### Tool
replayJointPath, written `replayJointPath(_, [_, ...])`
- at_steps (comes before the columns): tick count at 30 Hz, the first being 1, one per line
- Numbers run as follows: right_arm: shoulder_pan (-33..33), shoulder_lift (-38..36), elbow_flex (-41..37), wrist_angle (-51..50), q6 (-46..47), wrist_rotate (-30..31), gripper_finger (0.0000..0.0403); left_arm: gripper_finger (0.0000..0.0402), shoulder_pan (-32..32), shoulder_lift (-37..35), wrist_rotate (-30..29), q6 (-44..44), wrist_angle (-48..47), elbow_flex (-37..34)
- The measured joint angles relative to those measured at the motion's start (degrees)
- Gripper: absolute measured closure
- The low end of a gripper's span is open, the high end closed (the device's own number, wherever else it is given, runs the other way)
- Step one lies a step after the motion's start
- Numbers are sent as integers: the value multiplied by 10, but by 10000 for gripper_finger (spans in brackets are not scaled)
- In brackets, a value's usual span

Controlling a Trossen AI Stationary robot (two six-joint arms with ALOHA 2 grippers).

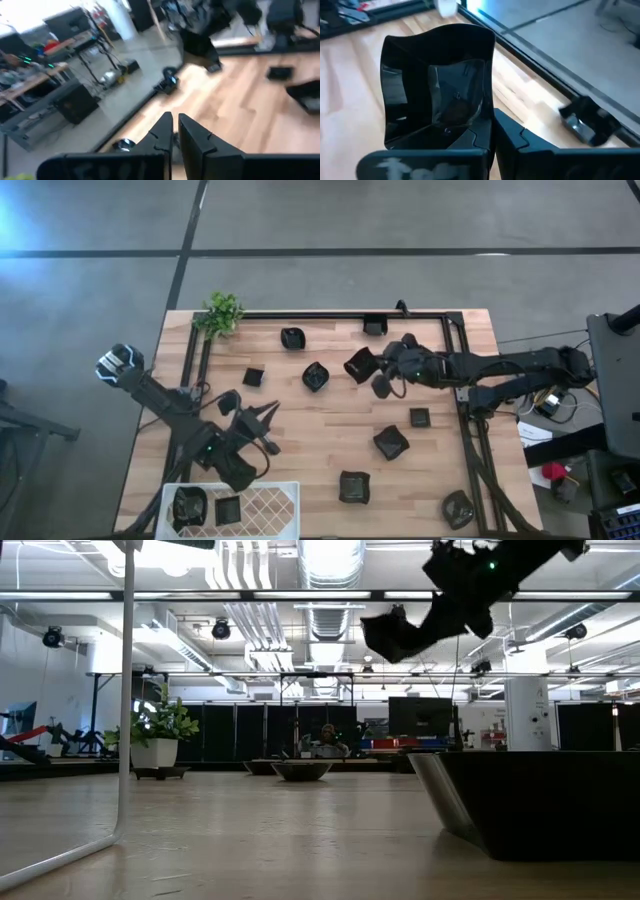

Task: Pick & Place Mini shaped plates
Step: Put the black distorted square plate on the shelf

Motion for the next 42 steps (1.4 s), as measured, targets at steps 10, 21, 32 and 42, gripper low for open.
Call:
replayJointPath(10, [9,68,74,2,-67,1,395,311,29,1,21,172,124,0])
replayJointPath(21, [12,160,167,-4,-151,1,394,303,100,9,36,342,283,0])
replayJointPath(32, [25,212,233,-1,-220,-1,394,303,197,9,147,343,296,0])
replayJointPath(42, [25,207,239,0,-224,0,394,303,209,10,151,346,313,1])
